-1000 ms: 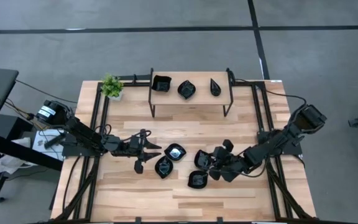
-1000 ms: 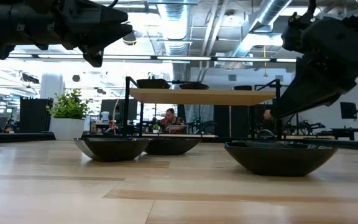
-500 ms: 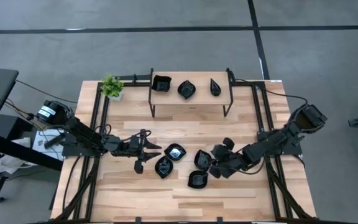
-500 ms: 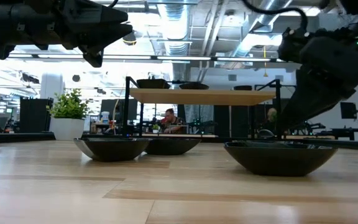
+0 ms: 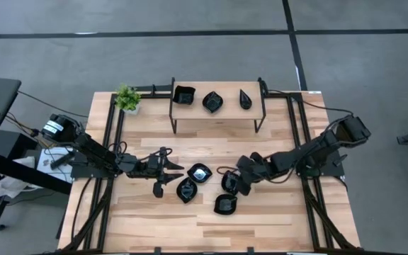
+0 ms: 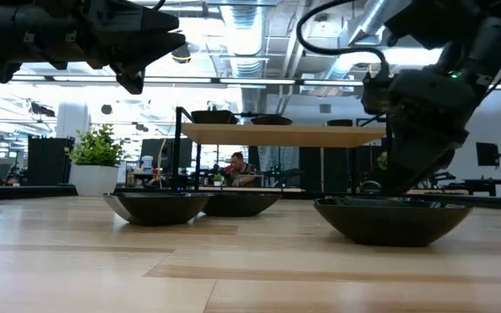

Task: Pick & Place Mini shaped plates
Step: Stack the black leaf shaped plate on top of the black leaf shaped plate on the shelf

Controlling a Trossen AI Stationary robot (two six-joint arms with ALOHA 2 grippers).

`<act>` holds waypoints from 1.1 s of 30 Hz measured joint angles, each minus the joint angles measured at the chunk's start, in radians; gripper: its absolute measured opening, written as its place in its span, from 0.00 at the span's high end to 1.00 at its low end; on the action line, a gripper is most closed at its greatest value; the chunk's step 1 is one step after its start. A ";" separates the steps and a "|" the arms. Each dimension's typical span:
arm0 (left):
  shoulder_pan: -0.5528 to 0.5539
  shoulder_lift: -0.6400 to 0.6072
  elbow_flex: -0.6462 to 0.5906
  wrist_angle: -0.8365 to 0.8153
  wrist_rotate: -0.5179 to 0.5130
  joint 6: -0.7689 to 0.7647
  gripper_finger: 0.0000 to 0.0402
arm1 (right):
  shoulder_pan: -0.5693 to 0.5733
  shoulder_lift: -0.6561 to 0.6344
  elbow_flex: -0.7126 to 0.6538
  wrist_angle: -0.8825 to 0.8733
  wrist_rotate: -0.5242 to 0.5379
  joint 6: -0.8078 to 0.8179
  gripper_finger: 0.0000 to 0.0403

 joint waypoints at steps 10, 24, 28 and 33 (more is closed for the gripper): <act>0.000 0.000 0.000 0.000 0.000 0.000 0.71 | -0.039 0.000 0.000 0.015 -0.149 -0.014 0.61; 0.000 0.000 0.000 0.001 0.000 0.000 0.71 | -0.032 0.057 0.000 0.055 -0.165 -0.014 0.72; 0.000 0.000 0.000 0.002 0.000 0.000 0.71 | -0.040 0.083 0.002 0.075 -0.176 -0.019 0.72; 0.000 0.000 0.000 0.002 0.000 0.000 0.71 | -0.046 0.076 0.001 0.078 -0.181 -0.029 0.72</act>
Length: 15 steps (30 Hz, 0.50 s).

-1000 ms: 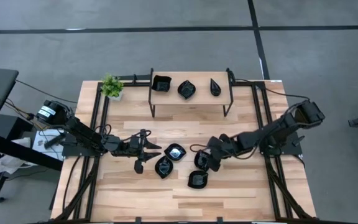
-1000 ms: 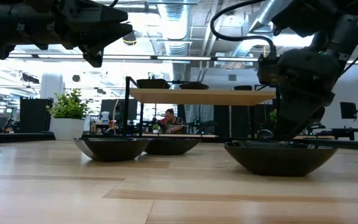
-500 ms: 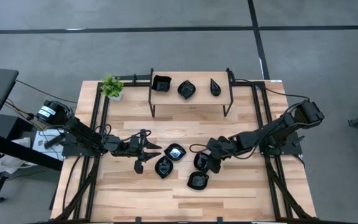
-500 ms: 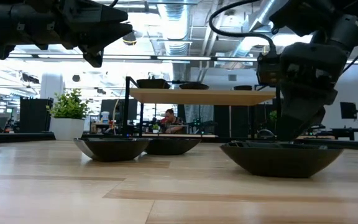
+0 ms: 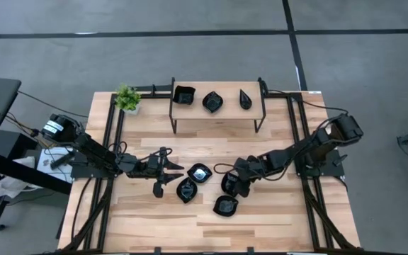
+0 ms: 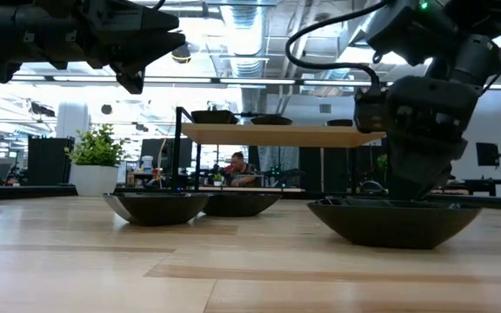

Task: Pick & Place Mini shaped plates
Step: Stack the black leaf shaped plate on top of the black leaf shaped plate on the shelf

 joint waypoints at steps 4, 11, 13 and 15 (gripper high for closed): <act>0.000 0.000 0.000 0.000 0.000 0.000 0.71 | 0.000 -0.029 -0.002 -0.005 0.003 -0.001 0.73; 0.000 0.000 0.000 0.000 0.000 0.000 0.71 | -0.006 -0.037 -0.002 -0.003 0.005 -0.001 0.81; 0.000 0.000 0.000 0.001 0.000 0.000 0.71 | -0.009 -0.037 -0.002 -0.003 0.006 -0.002 0.85; 0.000 0.000 0.000 0.001 0.000 0.000 0.71 | -0.014 -0.037 -0.002 -0.003 0.006 -0.002 0.89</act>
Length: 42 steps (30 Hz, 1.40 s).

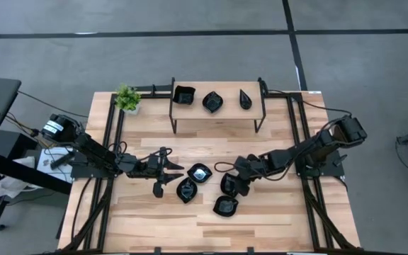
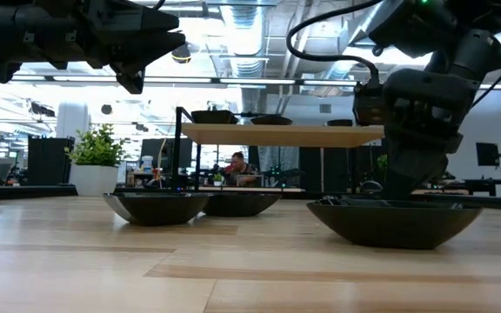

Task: Pick & Place Mini shaped plates
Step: Stack the black leaf shaped plate on top of the black leaf shaped plate on the shelf

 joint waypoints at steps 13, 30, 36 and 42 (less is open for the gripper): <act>0.000 0.000 0.000 0.001 0.000 0.000 0.71 | -0.052 0.000 0.001 0.000 0.000 -0.019 0.98; 0.000 0.000 0.001 0.001 0.000 0.000 0.71 | -0.165 -0.216 0.125 -0.111 0.013 -0.156 1.00; 0.000 0.000 0.001 0.001 0.000 0.001 0.71 | -0.274 -0.272 0.235 -0.130 0.027 -0.225 1.00; 0.000 0.000 0.001 0.001 0.000 0.005 0.71 | -0.420 -0.223 0.416 -0.178 0.026 -0.312 1.00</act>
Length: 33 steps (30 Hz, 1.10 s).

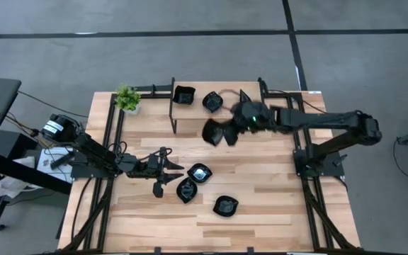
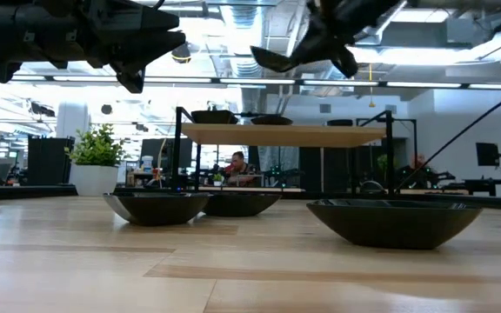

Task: Pick & Place Mini shaped plates
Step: Stack the black leaf shaped plate on top of the black leaf shaped plate on the shelf

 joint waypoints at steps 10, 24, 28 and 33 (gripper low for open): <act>0.000 0.000 0.000 0.000 0.000 0.003 0.71 | -0.267 0.260 0.367 -0.153 -0.087 -0.047 1.00; 0.000 0.000 0.000 0.000 0.000 -0.001 0.71 | -0.443 0.468 0.549 -0.371 -0.159 -0.040 1.00; 0.000 0.000 0.000 0.000 0.000 -0.004 0.71 | -0.452 0.469 0.549 -0.418 -0.161 -0.039 1.00; 0.000 0.000 0.000 0.000 0.000 -0.004 0.71 | -0.447 0.466 0.549 -0.433 -0.161 -0.039 1.00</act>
